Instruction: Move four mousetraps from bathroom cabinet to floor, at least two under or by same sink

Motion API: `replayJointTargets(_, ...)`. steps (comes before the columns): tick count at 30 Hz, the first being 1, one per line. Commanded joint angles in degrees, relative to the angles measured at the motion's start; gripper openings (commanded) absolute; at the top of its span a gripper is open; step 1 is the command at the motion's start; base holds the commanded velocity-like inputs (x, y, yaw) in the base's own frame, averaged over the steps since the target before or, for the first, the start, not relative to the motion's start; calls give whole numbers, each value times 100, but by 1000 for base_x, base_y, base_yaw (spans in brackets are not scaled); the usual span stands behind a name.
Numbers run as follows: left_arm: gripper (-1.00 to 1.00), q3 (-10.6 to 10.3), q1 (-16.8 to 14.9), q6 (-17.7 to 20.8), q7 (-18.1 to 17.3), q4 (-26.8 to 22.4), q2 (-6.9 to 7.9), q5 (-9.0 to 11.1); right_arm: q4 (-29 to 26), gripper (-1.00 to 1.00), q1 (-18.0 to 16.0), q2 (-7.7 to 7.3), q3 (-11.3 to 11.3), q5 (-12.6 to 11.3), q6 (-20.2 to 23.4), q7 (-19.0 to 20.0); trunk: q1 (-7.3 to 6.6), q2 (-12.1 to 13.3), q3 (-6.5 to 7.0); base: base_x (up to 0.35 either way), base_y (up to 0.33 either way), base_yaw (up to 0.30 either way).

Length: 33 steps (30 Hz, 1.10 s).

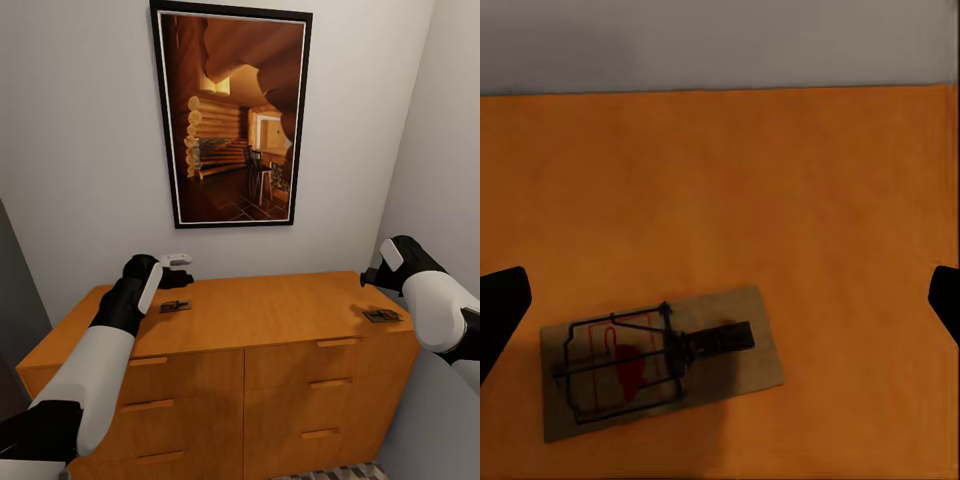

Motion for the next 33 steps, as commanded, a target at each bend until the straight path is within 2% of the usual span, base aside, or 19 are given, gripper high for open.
replayJointTargets(1, 100, -14, -4, 22, -5, 27, -1, 87, -7, 100, -6, 0, -37, 6, 15, -20, 0, -4, -7, 0, 0, 0)
replayJointTargets(6, 100, -124, -4, 23, -537, 121, 2, 194, -12, 100, -6, -50, -37, 6, 15, -23, 0, -4, -7, 0, 0, 0)
replayJointTargets(7, 100, -124, -4, 23, -537, 121, 2, 194, -12, 100, -6, -50, -37, 6, 15, -23, 0, -4, -7, 0, 0, 0)
replayJointTargets(12, 100, -330, -4, 13, -1205, 152, 11, 218, -13, 100, -6, -95, -40, 7, 9, -25, 0, -4, -7, 0, 0, 0)
replayJointTargets(16, 100, -448, -4, 2, -1560, 160, 16, 209, -14, 100, -6, -120, -38, 7, 4, -25, 0, -4, -7, 0, 0, 0)
replayJointTargets(23, 100, -510, -4, -8, -1755, 165, 18, 192, -14, 100, -6, -154, -41, -2, -7, -25, 0, -4, -7, 0, 0, 0)
replayJointTargets(33, 100, -537, -4, -11, -1814, 166, 30, 175, -12, 100, -6, -162, -46, -9, -27, -25, 0, -4, -7, 0, 0, 0)
